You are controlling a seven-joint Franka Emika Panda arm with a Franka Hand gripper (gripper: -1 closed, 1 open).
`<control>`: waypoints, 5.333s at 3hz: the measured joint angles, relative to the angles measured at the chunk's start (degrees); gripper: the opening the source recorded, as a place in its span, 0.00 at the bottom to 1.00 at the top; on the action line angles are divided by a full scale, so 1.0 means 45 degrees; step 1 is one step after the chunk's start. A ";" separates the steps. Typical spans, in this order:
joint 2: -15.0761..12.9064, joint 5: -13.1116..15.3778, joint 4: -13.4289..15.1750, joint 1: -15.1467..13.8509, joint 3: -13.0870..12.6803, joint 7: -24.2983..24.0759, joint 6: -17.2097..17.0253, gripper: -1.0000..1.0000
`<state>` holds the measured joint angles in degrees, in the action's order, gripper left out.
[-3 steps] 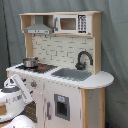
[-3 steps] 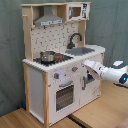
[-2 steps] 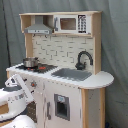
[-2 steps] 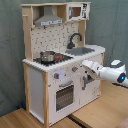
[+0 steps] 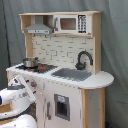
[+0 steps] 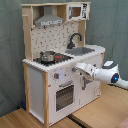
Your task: Play with the kitchen
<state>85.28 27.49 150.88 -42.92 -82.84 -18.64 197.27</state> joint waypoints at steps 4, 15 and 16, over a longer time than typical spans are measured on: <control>0.0118 0.0002 -0.0960 -0.1181 0.0014 0.1394 -0.0085 0.00; 0.0073 -0.0034 -0.1419 -0.0729 -0.0184 1.1496 -0.2246 1.00; 0.0045 -0.0034 -0.1419 -0.0722 -0.0184 1.0217 -0.2232 1.00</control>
<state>85.48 27.33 144.50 -46.17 -83.67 27.34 187.23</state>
